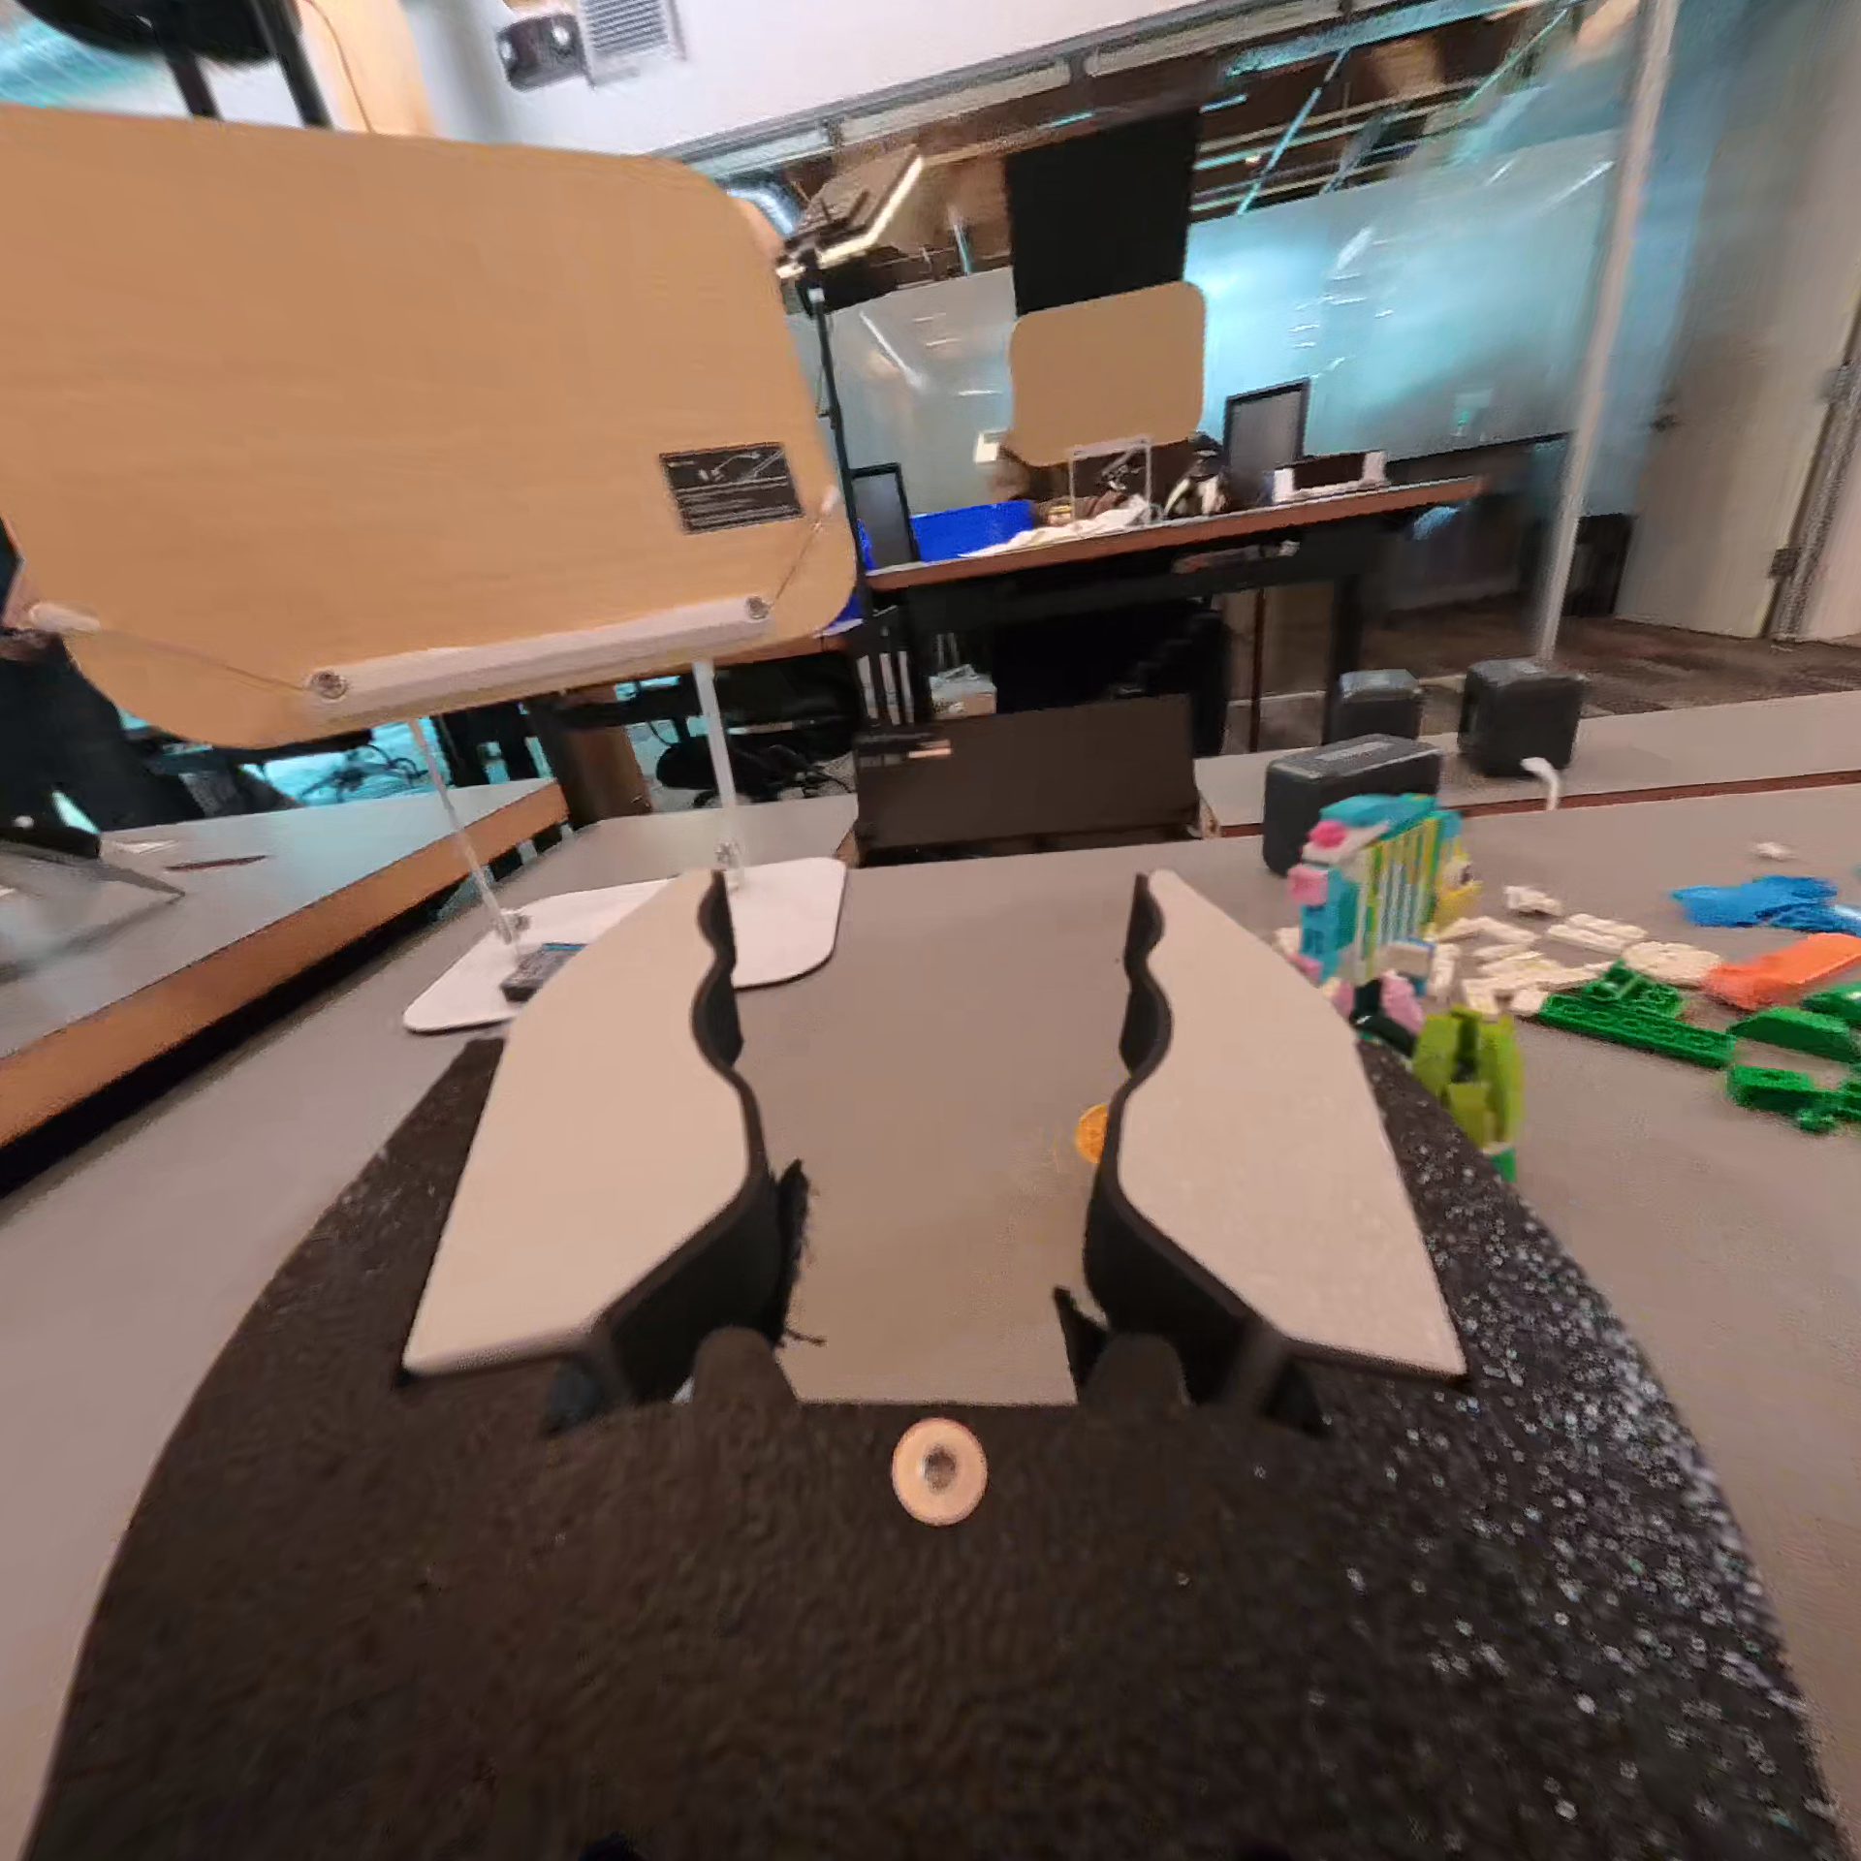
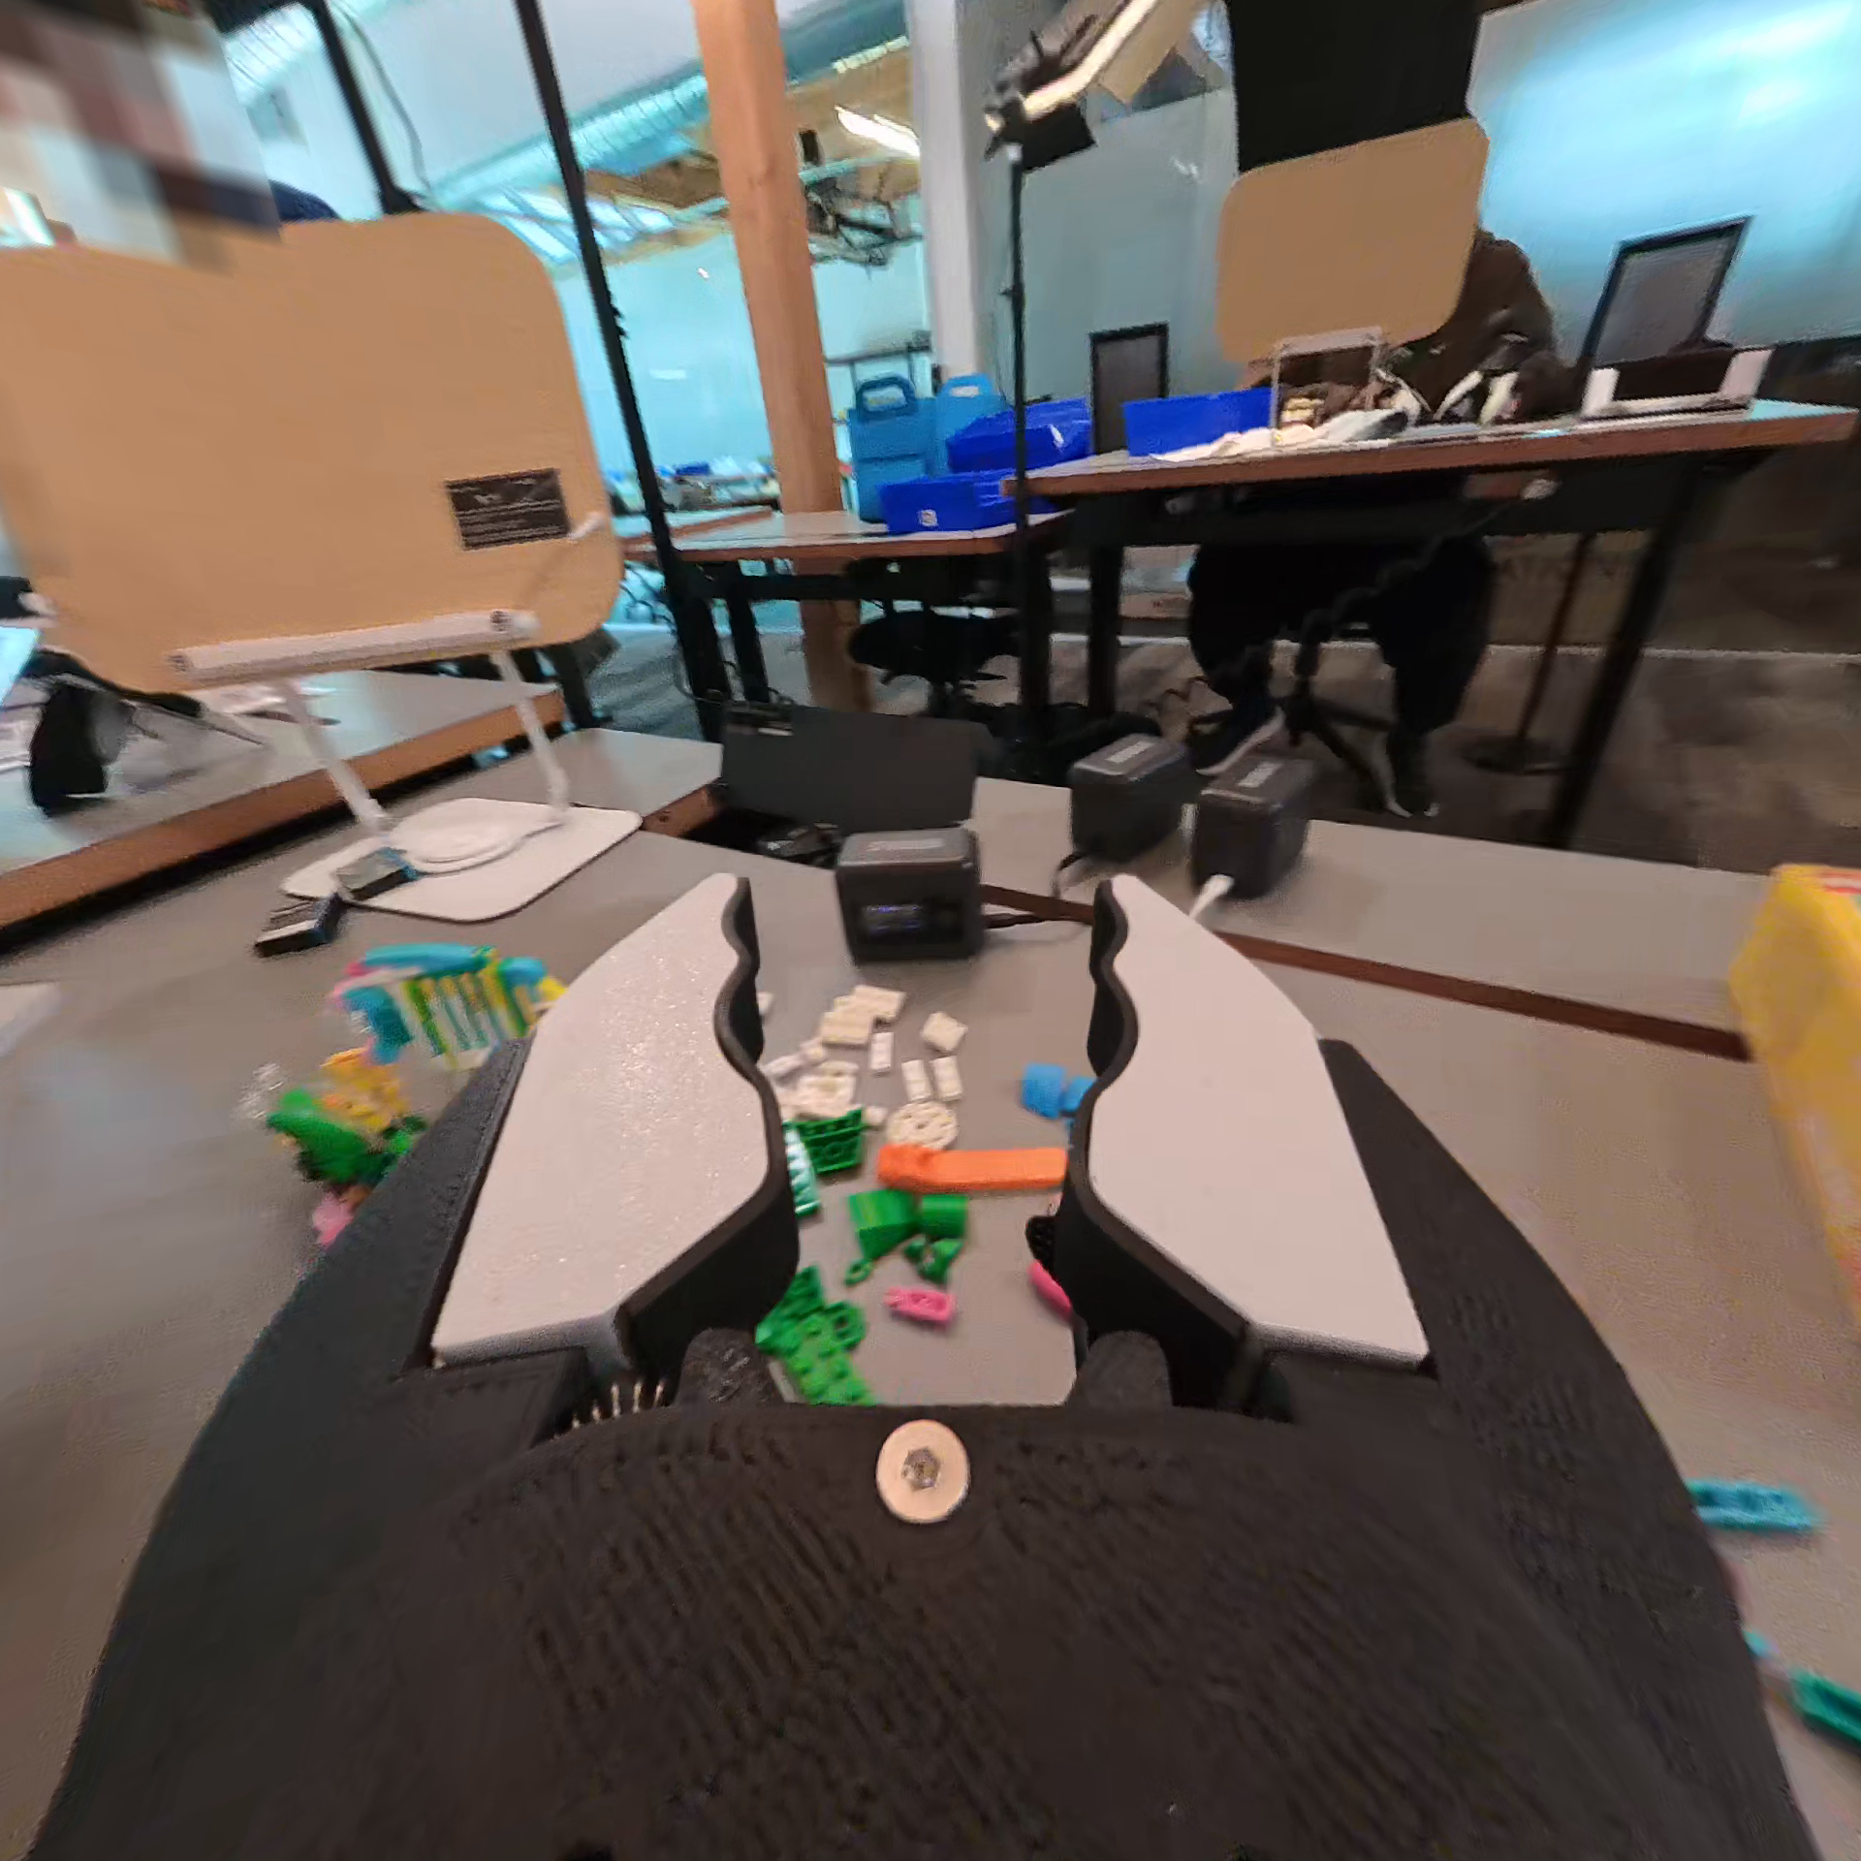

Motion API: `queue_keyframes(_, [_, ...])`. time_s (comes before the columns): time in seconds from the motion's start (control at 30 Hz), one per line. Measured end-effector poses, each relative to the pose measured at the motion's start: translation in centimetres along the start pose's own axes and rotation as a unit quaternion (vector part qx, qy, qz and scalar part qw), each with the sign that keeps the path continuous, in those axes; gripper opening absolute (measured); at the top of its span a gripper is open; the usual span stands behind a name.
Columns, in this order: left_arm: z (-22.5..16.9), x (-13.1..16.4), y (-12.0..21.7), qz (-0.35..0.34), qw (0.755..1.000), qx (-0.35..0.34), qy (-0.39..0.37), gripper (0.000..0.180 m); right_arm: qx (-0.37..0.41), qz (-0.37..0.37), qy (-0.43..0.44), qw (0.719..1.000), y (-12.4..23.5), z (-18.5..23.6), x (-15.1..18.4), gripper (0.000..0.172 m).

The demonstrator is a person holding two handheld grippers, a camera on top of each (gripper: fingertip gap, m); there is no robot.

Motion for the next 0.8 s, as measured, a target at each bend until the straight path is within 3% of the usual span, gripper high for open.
queue_keyframes(0.13, [0.5, 0.4, -0.4, 0.011, 0.999, 0.032, 0.039, 0.076, 0.004, -0.015, -0.011, 1.000, 0.9, 2.4, 3.3, 0.056])
queue_keyframes(0.27, [0.4, 1.8, -1.2, 0.064, 0.994, 0.055, 0.068, 0.081, -0.012, -0.015, 0.023, 1.000, 0.7, 4.2, 3.6, 0.056])
queue_keyframes(0.37, [0.3, 1.9, -1.3, 0.070, 0.992, 0.064, 0.079, 0.082, -0.007, -0.034, 0.068, 0.997, 0.7, 5.4, 3.7, 0.055])
queue_keyframes(0.57, [0.2, 1.7, -1.2, 0.070, 0.992, 0.083, 0.057, 0.084, -0.070, -0.034, 0.091, 0.993, 0.5, 8.5, 4.6, 0.053])
queue_keyframes(0.73, [0.3, 2.2, -1.3, 0.099, 0.979, 0.178, 0.023, 0.074, -0.097, -0.040, 0.105, 0.989, 0.8, 10.0, 4.5, 0.049])
queue_keyframes(0.8, [0.5, 2.7, -1.5, 0.126, 0.966, 0.226, 0.011, 0.058, -0.108, -0.051, 0.105, 0.987, 1.2, 10.5, 4.1, 0.047])
Point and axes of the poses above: each gripper's, where its closed fingertips meet, y back along the fingers, x out of its underside, z = x × y across the jaws, the point moved 9 cm from there along y, back along the fingers, and after that the axes turned 6 degrees about y, right-handed, at the moved point
